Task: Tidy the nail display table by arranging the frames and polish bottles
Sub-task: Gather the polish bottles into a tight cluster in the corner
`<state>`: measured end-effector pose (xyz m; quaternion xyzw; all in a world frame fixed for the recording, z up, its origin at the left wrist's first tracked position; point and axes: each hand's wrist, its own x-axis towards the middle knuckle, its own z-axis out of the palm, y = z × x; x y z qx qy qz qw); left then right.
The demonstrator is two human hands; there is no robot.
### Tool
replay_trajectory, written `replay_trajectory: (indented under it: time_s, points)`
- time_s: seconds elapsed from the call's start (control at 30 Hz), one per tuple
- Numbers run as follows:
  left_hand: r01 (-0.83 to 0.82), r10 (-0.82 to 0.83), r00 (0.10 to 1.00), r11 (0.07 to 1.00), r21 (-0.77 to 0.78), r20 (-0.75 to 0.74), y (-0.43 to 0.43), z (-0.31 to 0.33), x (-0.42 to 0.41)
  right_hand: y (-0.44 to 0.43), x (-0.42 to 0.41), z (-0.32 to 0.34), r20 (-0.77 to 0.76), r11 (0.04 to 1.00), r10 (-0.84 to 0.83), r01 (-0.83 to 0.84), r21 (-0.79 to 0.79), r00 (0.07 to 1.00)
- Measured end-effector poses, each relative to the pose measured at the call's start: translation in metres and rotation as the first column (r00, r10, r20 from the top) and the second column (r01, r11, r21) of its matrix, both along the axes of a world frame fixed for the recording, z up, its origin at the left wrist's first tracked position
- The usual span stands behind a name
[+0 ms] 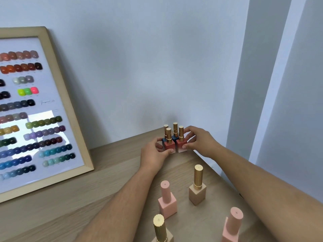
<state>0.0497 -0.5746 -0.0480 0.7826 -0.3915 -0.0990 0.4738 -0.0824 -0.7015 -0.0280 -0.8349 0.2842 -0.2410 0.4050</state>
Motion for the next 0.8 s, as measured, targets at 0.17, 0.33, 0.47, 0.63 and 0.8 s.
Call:
replay_trajectory:
  time_s: [0.17,0.33,0.47,0.63,0.8]
  points:
    - [0.000,0.000,1.000,1.000,0.002,-0.005,-0.002,0.000,0.000,-0.006,0.009,-0.007,-0.036,0.999,0.036,-0.035,0.042,0.999]
    - [-0.015,0.015,1.000,1.000,-0.005,-0.008,-0.004,0.000,0.000,-0.010,0.012,-0.010,-0.034,0.998,0.030,-0.029,0.049,0.999]
    - [-0.042,0.042,0.999,0.999,-0.007,-0.012,-0.007,0.000,0.000,-0.013,0.015,-0.009,-0.046,0.998,0.023,-0.021,0.057,0.999]
    - [-0.052,0.052,0.999,0.999,-0.008,-0.014,-0.011,0.001,0.002,-0.016,0.017,-0.008,-0.062,0.999,0.013,-0.010,0.051,0.998]
    - [-0.051,0.051,0.999,0.999,-0.004,-0.009,-0.010,0.002,0.001,-0.015,0.017,-0.008,-0.069,0.998,0.004,0.000,0.060,0.998]
